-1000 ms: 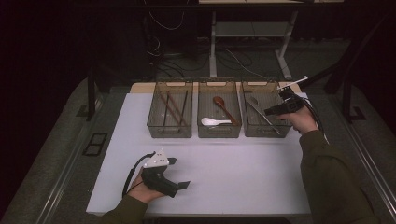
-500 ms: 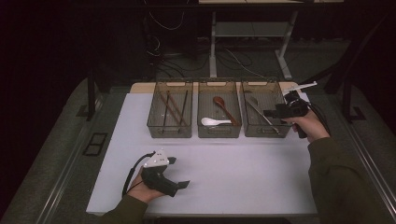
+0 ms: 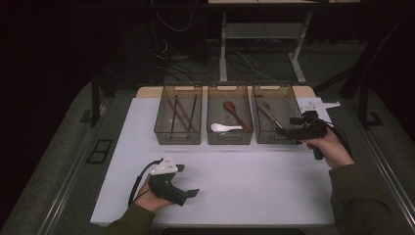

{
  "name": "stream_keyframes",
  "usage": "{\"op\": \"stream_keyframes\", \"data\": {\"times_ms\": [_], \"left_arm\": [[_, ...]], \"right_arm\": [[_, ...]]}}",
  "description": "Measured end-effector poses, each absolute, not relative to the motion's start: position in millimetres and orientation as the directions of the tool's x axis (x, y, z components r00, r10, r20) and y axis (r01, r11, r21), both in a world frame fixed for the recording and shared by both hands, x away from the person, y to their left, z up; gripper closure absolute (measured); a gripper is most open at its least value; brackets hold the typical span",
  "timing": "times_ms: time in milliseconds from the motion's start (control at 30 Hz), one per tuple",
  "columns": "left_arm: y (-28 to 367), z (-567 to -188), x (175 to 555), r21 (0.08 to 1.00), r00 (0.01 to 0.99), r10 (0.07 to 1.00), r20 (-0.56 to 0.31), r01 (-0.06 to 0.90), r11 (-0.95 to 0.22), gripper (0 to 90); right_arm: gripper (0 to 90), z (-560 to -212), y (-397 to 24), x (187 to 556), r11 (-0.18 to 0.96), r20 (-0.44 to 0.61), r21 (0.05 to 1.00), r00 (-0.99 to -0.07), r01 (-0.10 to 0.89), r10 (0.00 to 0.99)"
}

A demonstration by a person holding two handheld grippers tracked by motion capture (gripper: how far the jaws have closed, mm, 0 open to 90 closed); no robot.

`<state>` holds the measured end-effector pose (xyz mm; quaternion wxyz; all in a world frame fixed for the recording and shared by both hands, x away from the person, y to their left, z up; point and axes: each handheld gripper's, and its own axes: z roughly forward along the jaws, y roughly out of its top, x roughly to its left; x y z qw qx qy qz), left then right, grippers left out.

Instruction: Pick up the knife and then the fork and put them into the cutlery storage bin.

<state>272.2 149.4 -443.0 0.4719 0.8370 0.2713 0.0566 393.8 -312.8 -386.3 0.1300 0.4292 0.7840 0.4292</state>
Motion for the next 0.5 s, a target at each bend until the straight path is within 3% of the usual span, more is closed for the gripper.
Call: {"op": "stream_keyframes", "data": {"times_ms": [500], "left_arm": [[150, -442, 273, 0.823, 0.838, 0.520, -0.165, 0.407, -0.396, 0.0]], "right_arm": [[17.9, -393, -305, 339, 0.267, 0.179, 0.822, -0.674, 0.503, 0.717]]}}
